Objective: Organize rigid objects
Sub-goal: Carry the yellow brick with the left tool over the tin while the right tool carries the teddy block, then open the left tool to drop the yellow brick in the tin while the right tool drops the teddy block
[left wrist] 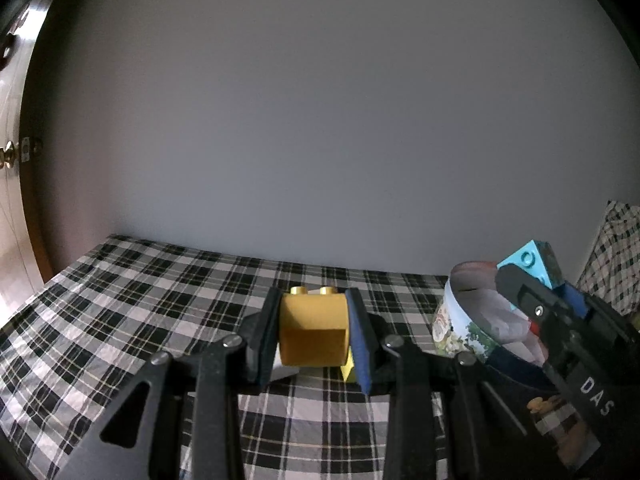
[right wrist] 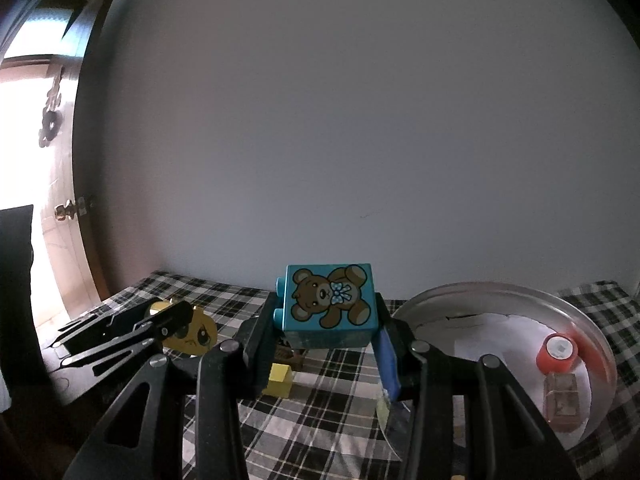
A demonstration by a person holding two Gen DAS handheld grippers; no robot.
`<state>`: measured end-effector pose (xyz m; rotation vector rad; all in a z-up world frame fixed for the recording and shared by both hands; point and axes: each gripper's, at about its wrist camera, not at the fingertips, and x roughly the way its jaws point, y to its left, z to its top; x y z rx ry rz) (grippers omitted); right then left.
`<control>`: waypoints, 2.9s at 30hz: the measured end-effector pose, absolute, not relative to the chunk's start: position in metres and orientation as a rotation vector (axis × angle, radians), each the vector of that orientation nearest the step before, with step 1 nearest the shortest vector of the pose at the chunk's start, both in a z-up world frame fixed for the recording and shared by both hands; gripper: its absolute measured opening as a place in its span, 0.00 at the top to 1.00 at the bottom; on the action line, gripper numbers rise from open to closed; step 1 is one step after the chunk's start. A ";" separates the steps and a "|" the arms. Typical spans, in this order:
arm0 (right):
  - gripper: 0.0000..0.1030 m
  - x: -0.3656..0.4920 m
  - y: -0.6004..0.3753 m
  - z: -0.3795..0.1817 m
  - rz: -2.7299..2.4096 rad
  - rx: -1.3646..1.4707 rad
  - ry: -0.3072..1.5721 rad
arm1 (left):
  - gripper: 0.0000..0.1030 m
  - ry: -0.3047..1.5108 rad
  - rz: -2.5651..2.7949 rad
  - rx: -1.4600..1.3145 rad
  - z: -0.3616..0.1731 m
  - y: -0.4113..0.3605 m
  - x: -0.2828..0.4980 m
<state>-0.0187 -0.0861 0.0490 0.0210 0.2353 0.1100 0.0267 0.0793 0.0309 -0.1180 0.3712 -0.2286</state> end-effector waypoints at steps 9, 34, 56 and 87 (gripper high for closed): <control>0.56 -0.029 -0.106 0.048 0.075 -0.012 0.210 | 0.70 0.369 -0.257 -0.102 0.036 0.055 0.019; 0.56 -0.046 -0.216 0.058 -0.108 0.021 0.150 | 0.70 0.329 -0.385 -0.071 0.057 -0.043 0.016; 0.56 -0.027 -0.284 0.062 -0.269 0.073 0.163 | 0.70 0.364 -0.491 -0.047 0.054 -0.115 0.025; 0.56 0.016 -0.296 0.036 -0.294 0.025 0.357 | 0.70 0.429 -0.492 0.057 0.026 -0.162 0.038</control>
